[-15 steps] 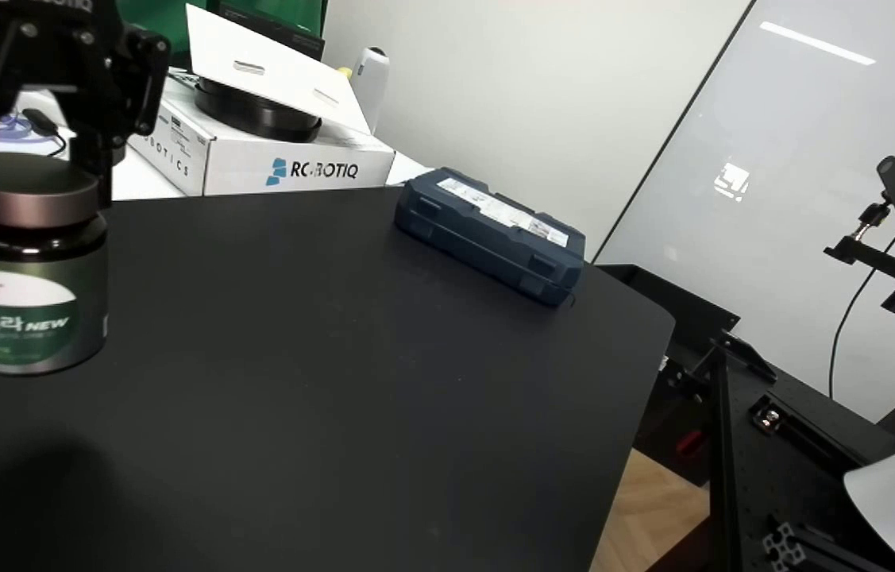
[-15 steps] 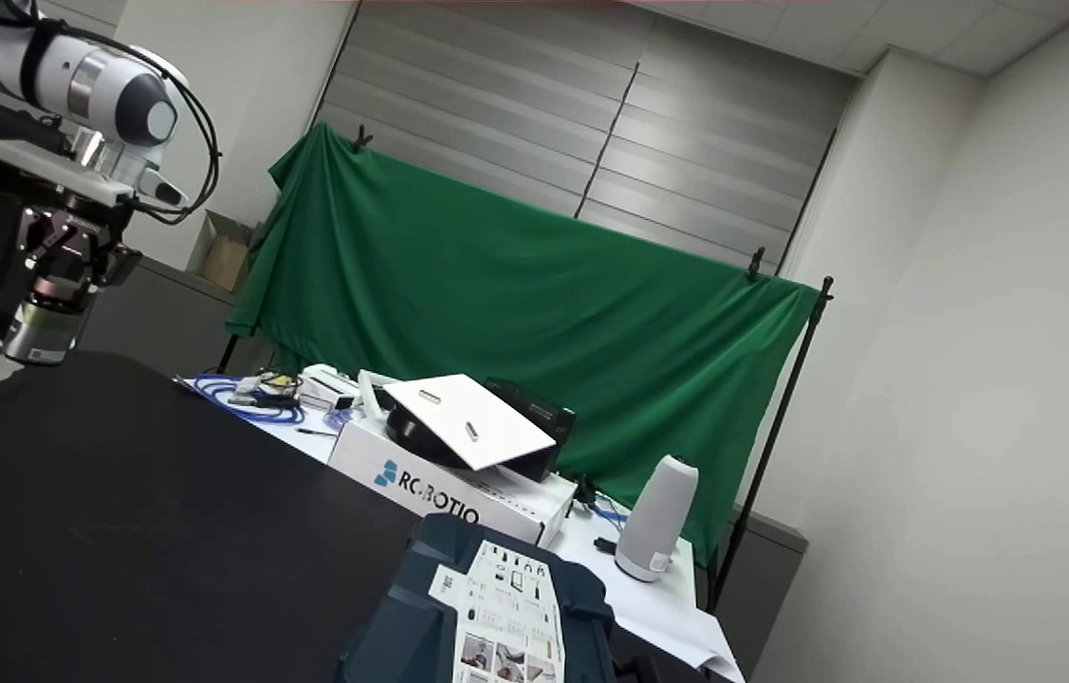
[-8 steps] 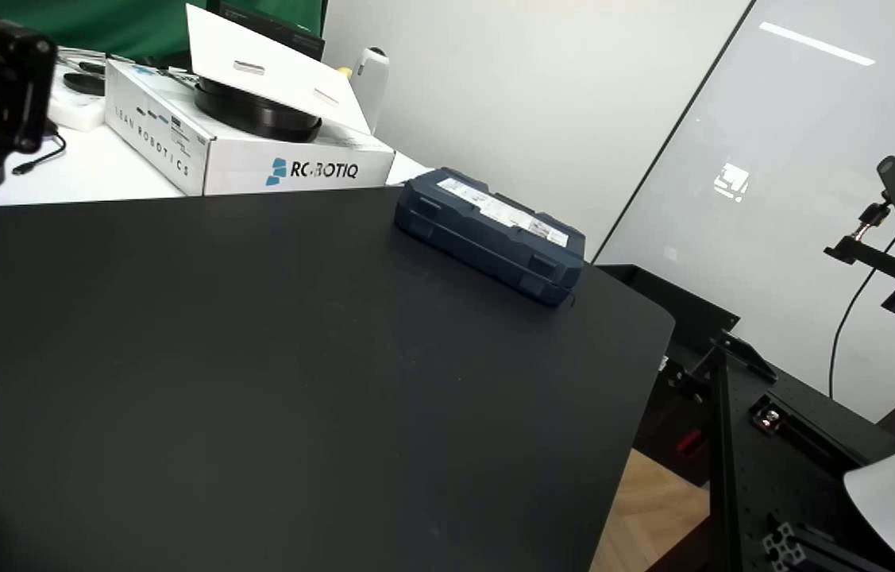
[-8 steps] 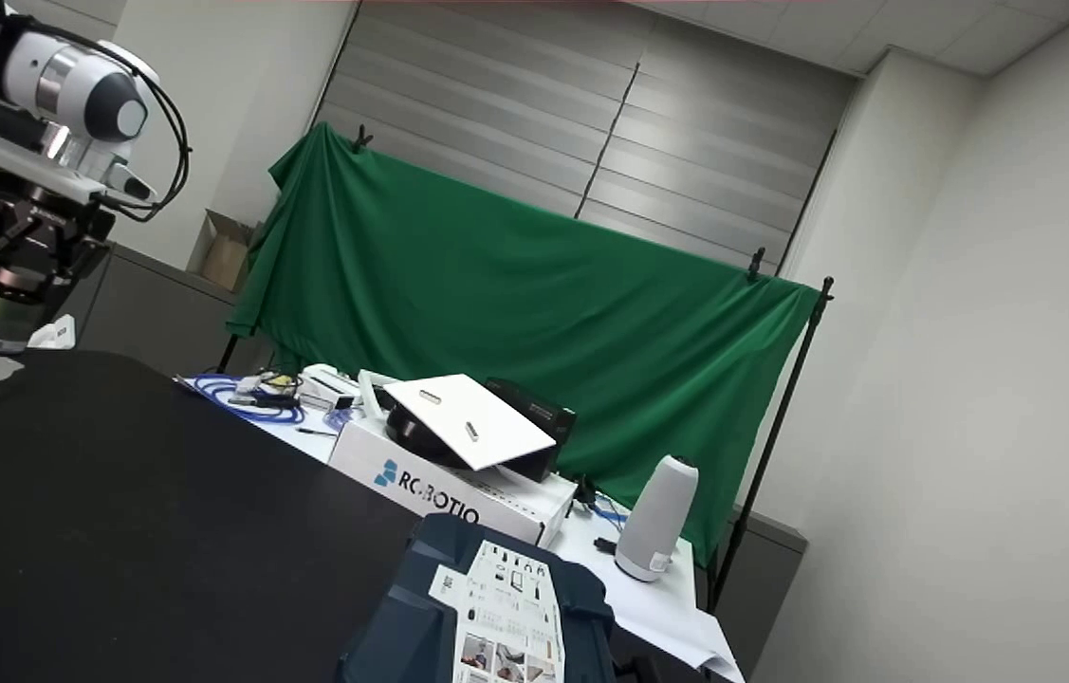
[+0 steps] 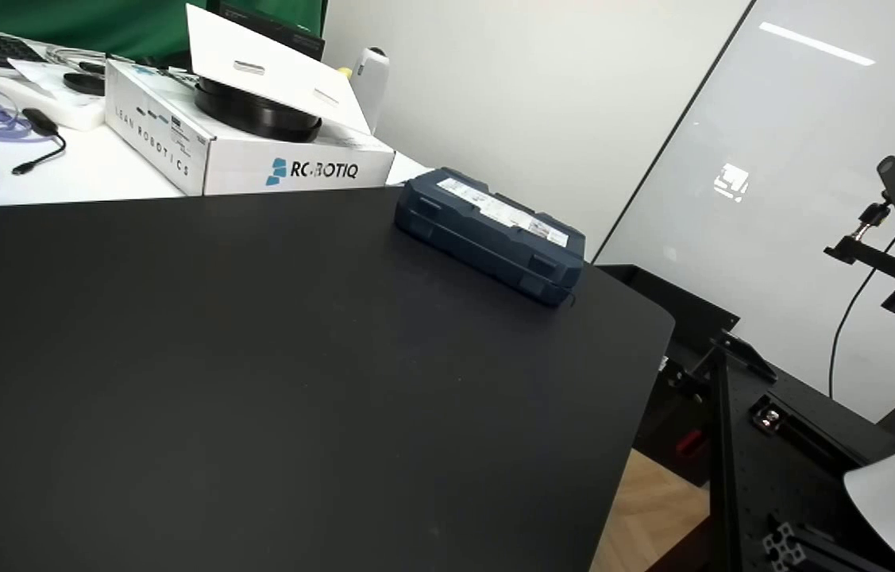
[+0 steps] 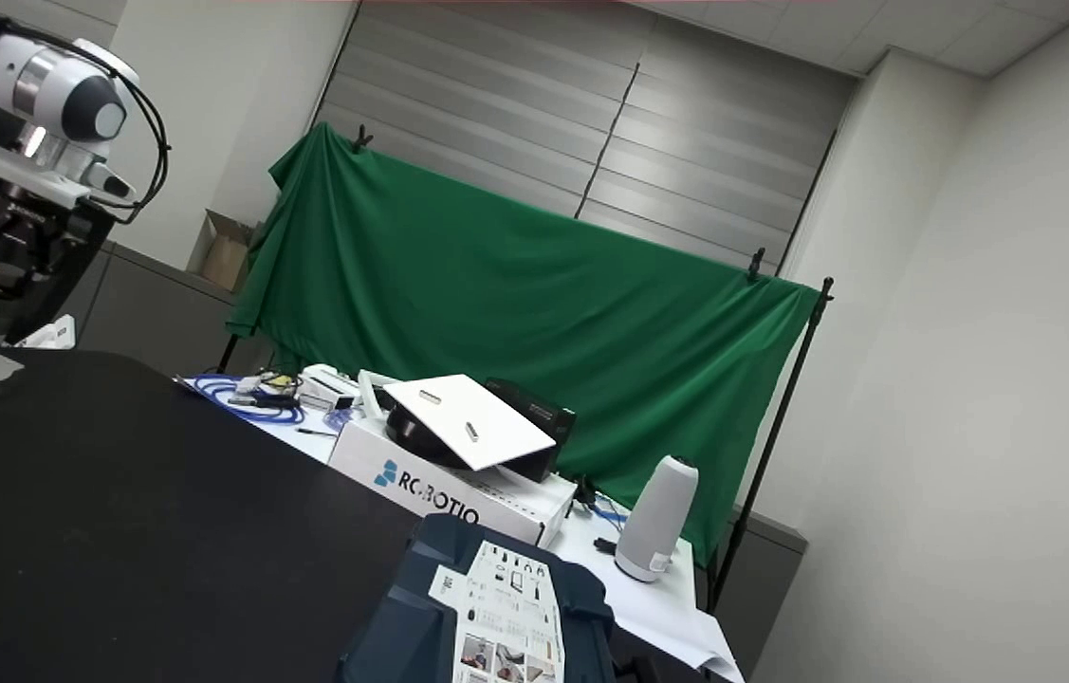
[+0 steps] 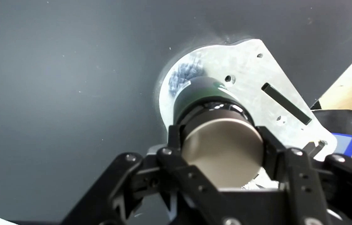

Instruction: Move the object to the left

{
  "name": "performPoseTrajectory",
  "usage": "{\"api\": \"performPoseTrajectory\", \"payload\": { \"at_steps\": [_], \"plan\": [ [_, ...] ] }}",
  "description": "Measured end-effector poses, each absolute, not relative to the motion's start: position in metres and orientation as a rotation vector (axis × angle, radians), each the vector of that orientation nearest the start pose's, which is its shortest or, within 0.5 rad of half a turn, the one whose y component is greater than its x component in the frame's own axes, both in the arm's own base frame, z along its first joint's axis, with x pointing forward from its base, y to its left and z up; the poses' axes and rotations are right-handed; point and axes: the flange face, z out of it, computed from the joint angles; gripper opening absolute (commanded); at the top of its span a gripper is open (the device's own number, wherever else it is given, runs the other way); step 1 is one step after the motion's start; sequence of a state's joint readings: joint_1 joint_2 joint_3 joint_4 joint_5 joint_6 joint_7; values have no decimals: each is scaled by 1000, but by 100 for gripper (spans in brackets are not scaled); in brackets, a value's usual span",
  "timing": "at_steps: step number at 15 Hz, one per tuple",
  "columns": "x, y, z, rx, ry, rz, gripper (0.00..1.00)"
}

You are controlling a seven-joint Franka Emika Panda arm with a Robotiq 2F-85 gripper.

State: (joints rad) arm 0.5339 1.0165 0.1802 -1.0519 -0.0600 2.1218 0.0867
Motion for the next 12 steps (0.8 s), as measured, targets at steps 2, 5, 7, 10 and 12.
{"api": "performPoseTrajectory", "payload": {
  "at_steps": [2, 5, 7, 10, 12],
  "plan": [
    [623, 480, 218, -2890, -883, -39, 36],
    [618, 489, 209, -2875, -932, -32, 36],
    [616, 493, 203, -2868, -957, -23, 36],
    [614, 497, 196, -2863, -986, -18, 36],
    [614, 498, 191, -2864, -999, -12, 36]
  ]
}}
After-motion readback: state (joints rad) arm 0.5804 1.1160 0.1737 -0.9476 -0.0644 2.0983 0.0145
